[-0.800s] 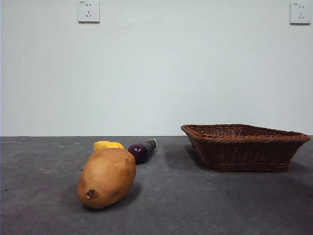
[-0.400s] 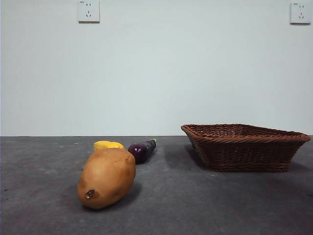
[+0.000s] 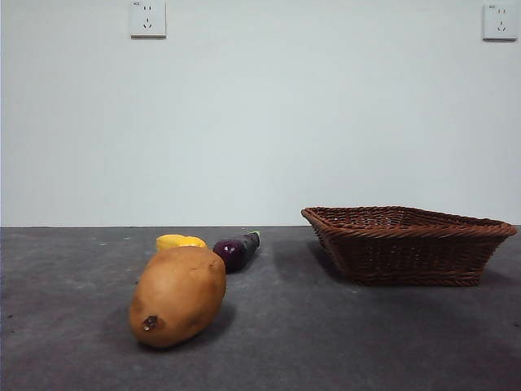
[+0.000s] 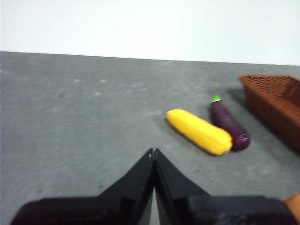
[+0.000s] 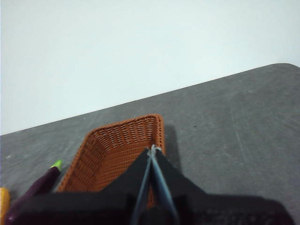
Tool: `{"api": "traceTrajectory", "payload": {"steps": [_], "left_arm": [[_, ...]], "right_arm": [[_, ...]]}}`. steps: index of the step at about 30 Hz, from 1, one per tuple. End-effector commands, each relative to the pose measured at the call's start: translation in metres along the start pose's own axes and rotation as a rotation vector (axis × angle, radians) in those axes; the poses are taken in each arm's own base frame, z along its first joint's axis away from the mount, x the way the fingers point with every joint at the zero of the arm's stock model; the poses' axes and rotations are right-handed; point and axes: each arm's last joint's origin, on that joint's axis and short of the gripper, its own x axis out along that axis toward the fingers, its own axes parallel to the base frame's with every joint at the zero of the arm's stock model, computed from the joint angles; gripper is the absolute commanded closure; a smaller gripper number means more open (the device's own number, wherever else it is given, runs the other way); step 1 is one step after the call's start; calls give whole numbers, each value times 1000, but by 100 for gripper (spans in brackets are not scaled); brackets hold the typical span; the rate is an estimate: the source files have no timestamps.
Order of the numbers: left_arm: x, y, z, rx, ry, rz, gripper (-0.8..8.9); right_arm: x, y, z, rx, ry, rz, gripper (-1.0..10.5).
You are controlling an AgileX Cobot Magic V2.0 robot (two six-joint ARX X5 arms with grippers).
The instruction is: Help me put the vegetables on the table into the basket
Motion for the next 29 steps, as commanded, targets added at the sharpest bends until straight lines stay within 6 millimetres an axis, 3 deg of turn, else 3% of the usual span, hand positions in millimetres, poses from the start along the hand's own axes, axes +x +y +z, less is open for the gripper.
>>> {"api": "traceTrajectory", "payload": {"steps": [1,10,17,26,29], "left_arm": [[1,-2,12,-15,4,-46,819],[18,-8,35,-96,142,-238,818],[41,-10,45,-178,286,-397,818],[71,-7,38,-353,474,-444,817],[77,-7,35,-405,518,-454,818]], "right_arm": [[4,3,9,10,25,24,950],[27,12,33,14,272,11,949],[59,18,45,31,485,53,949],[134,28,41,76,787,321,947],[155,29,42,39,868,323,934]]}}
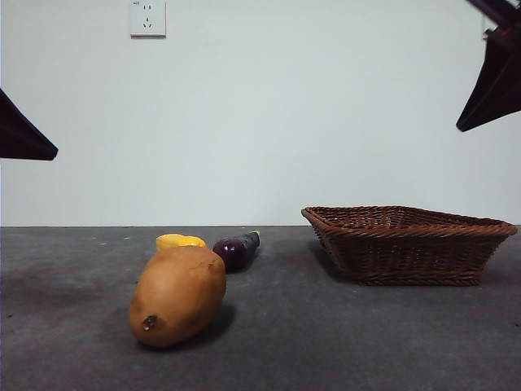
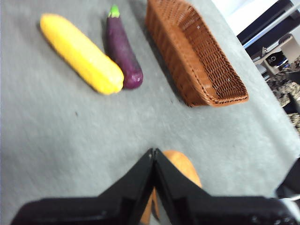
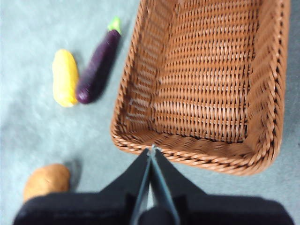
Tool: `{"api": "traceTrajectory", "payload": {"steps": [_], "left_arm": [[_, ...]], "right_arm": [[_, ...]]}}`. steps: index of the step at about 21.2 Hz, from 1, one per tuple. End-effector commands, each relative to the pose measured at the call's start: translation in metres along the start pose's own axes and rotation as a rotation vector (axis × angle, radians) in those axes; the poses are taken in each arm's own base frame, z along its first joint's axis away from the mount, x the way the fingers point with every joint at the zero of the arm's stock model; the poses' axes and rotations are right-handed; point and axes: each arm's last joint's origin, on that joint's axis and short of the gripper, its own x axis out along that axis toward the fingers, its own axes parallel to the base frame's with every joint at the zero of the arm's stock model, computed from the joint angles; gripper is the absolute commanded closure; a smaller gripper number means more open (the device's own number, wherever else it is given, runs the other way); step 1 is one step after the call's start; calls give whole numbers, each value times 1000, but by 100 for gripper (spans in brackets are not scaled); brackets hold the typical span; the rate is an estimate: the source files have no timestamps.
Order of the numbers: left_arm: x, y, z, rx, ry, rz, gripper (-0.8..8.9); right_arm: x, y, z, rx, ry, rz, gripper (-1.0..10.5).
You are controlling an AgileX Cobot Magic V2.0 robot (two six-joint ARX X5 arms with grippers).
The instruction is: Help me put the vegetables on the table into the basket
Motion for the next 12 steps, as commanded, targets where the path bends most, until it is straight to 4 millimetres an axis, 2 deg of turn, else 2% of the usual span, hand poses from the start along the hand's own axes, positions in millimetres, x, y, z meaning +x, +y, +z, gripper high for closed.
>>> {"api": "traceTrajectory", "payload": {"steps": [1,4,5,6,12], "left_arm": [[4,1,2,-36,30,-41,818],[11,4,4,-67,91,-125,818],[13,4,5,-74,106,-148,818],[15,5,6,-84,123,-172,818],[24,7,7,-95,181,-249,818]], "right_arm": [[8,-2,13,-38,48,-22,893],[19,-7,33,-16,129,-96,496],[23,-8,39,-22,149,-108,407],[28,-10,46,-29,169,-132,375],[58,-26,82,-37,261,-292,379]]}}
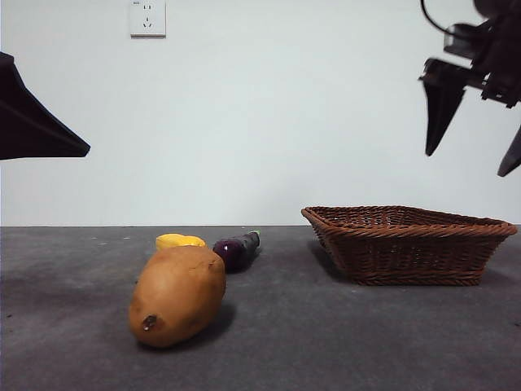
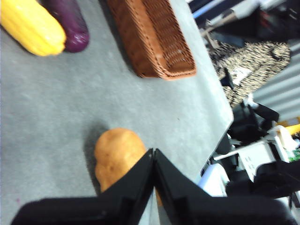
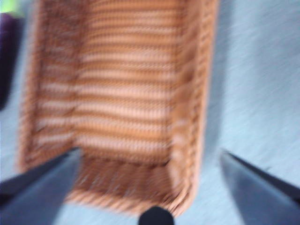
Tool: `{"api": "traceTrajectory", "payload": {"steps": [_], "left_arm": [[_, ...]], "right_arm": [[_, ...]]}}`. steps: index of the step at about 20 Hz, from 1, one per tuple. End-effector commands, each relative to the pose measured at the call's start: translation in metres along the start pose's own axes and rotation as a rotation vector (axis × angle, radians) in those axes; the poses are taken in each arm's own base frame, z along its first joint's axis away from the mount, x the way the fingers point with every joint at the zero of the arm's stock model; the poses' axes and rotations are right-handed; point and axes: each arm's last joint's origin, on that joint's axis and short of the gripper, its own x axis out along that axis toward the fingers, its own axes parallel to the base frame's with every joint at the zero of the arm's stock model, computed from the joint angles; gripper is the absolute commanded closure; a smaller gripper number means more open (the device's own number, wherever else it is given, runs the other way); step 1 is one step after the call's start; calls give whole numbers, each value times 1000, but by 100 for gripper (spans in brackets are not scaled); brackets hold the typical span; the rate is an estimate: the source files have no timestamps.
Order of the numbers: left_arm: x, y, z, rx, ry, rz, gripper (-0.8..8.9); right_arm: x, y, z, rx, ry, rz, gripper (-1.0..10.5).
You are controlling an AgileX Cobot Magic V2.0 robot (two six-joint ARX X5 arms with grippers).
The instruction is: Help me put the vegetables on the table into the basket
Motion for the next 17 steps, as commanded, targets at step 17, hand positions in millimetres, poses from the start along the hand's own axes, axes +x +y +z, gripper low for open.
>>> {"api": "traceTrajectory", "payload": {"steps": [17], "left_arm": [[19,-8,3,66,57,7,818]], "right_arm": [[102,-40,43,59,189,0,679]]}}
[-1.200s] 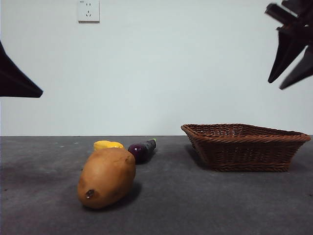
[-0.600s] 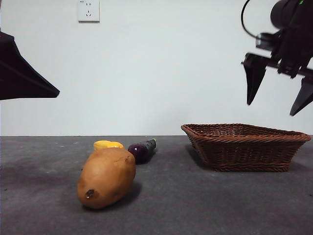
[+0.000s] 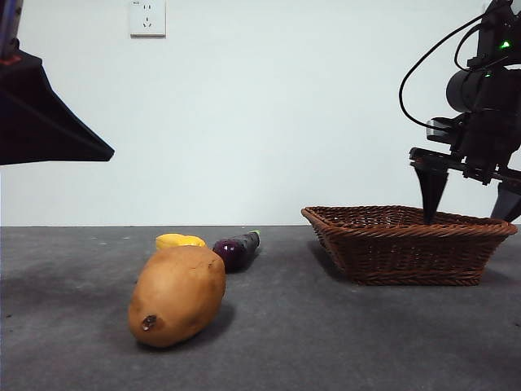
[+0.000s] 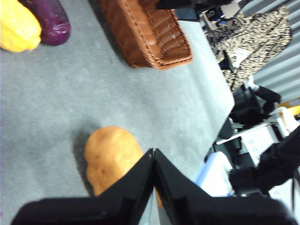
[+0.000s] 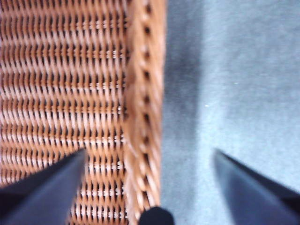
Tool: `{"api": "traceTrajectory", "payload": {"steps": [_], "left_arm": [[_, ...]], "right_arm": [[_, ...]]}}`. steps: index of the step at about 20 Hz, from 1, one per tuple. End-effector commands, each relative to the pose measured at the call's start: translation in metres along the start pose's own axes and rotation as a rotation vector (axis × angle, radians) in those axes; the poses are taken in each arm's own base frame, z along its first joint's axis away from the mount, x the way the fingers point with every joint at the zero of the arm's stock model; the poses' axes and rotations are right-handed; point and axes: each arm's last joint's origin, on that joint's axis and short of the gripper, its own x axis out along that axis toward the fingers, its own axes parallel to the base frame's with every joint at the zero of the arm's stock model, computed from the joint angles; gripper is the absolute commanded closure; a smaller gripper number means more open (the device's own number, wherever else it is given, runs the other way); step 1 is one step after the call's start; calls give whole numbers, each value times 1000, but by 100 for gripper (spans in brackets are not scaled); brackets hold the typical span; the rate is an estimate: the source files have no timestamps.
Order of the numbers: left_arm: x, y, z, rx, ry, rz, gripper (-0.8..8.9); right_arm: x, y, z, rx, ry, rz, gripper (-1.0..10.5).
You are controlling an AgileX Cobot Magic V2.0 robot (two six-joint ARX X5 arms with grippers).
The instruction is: Help me put the vegetables on the table into the basket
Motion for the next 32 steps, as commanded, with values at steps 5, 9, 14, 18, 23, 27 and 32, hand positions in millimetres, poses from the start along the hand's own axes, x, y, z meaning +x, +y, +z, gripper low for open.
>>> {"api": "traceTrajectory", "payload": {"steps": [5,9,14,18,23,27,32], "left_arm": [[5,-3,-1,21,18,-1,818],[5,-3,-1,16,18,0,818],[4,-5,3,-99,11,50,818],[-9,-22,30,-99,2,352,746],[-8,-35,86,-87,3,537,239],[25,-16,132,-124,67,588,206],[78,5,171,-219,131,718,209]], "right_arm": [[26,-3,-3,-14,82,30,782],[26,-3,0,-18,57,30,957],[2,2,-2,-27,29,31,957],[-46,12,-14,-41,6,31,957],[-105,25,-32,-84,-79,31,957],[-147,36,-56,-125,-113,33,957],[-191,47,-81,-158,-222,34,957]]}}
